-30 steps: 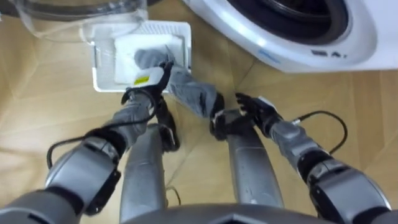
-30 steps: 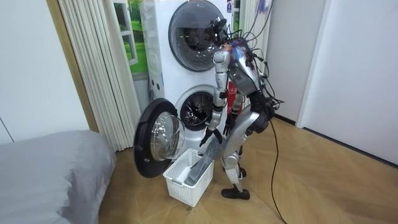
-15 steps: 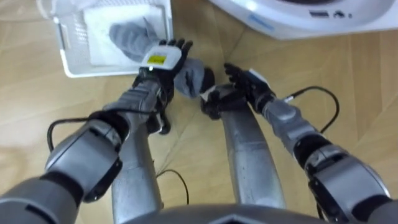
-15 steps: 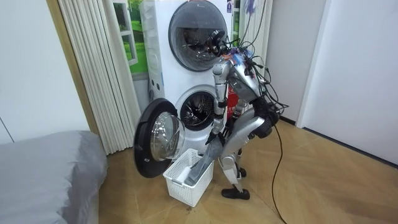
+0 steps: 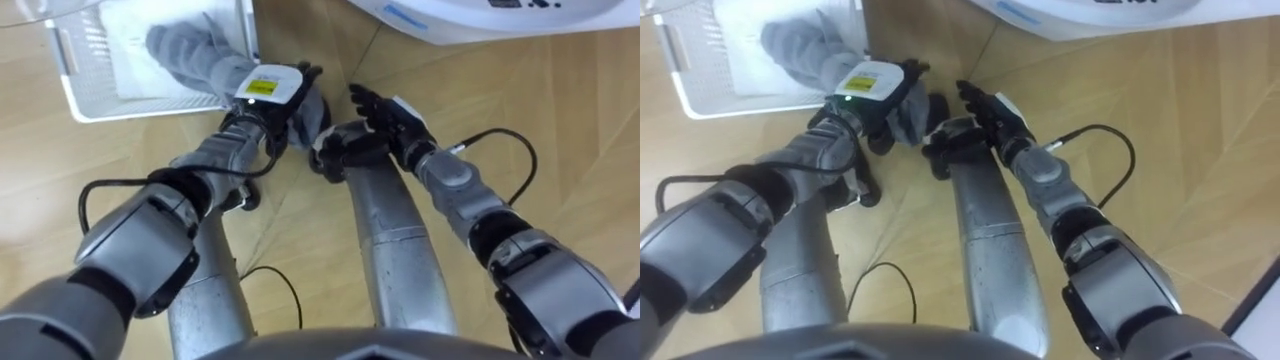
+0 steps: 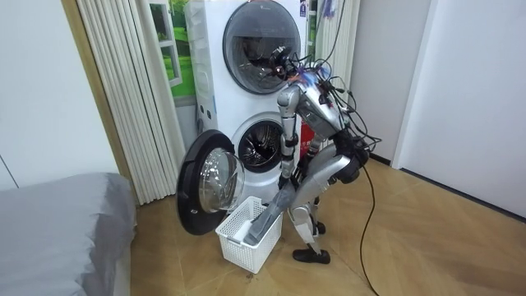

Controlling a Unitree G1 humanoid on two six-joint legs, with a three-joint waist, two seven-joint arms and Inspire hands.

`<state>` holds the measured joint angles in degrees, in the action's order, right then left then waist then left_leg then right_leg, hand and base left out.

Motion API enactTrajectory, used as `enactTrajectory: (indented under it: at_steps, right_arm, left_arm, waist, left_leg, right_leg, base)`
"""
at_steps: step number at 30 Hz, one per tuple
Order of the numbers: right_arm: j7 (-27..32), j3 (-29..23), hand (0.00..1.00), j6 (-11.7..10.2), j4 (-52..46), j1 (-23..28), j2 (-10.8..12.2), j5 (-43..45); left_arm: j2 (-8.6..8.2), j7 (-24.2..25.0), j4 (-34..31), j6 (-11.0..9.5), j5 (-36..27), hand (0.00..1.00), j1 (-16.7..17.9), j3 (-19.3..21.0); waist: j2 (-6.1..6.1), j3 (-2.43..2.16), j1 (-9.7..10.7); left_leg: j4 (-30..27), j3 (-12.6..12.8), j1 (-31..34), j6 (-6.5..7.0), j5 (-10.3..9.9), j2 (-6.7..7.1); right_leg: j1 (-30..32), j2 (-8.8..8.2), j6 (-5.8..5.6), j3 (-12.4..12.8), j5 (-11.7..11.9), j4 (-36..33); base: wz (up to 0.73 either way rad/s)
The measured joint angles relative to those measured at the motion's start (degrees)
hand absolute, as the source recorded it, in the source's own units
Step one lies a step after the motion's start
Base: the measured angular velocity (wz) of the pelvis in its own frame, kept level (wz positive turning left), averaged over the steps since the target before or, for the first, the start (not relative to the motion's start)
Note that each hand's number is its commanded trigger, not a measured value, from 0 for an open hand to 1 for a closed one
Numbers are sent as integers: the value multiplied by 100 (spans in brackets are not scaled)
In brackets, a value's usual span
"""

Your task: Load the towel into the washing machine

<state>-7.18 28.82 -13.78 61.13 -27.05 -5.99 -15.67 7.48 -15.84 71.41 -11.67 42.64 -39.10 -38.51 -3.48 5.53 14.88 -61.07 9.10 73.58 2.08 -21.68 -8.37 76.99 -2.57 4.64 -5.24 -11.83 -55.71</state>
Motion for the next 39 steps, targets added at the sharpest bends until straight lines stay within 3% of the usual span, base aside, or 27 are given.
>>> enactTrajectory:
  at_steps: [7,15,23,26,32,35,39]
  right_arm:
    - [21,54,0,-1,-18,-1,5,-30]
    - [73,253,0,-50,145,23,0,-205]
    - [-7,169,0,-96,621,383,-3,-266]
    - [-1,128,0,-114,845,467,-16,-307]
    - [-19,-153,0,-110,1060,702,-59,-295]
    - [-52,-263,0,-108,1074,781,-154,-278]
    - [-119,-282,0,-41,1193,786,-240,-266]
  left_arm:
    - [241,144,-1,-1,-75,100,-99,-237]
    - [267,129,-53,-146,-74,100,67,-338]
    - [216,-55,-47,-333,-77,100,578,-311]
    - [163,-218,-44,-394,-154,100,718,-167]
    - [118,-580,-54,-500,-325,100,845,610]
    - [115,-746,-117,-512,-784,100,929,775]
    - [138,-740,-648,-566,-1901,100,1051,1044]
  waist:
    - [-14,-7,42]
    - [-10,-10,-55]
    - [49,-47,-266]
    - [82,-62,-422]
    - [207,-62,-613]
    - [294,-46,-679]
    - [322,-50,-838]
  left_leg:
    - [-32,-5,17,14,-32,-11]
    - [19,-1,-197,14,-32,8]
    - [561,34,-1191,5,46,120]
    - [912,113,-1616,22,157,133]
    - [1341,118,-2299,0,200,152]
    - [1533,115,-2596,-9,214,208]
    - [1821,168,-2832,-5,295,309]
  right_leg:
    - [1,46,-10,18,-5,17]
    - [-208,29,-22,16,-13,58]
    - [-1188,-27,-69,1,17,516]
    - [-1594,-25,-99,16,97,844]
    - [-2310,21,-146,1,155,1311]
    - [-2591,3,-172,-1,145,1455]
    - [-2742,-61,-198,24,141,1575]
  base:
    - [-4]
    - [0]
    - [3]
    - [2]
    - [-2]
    - [1]
    - [4]
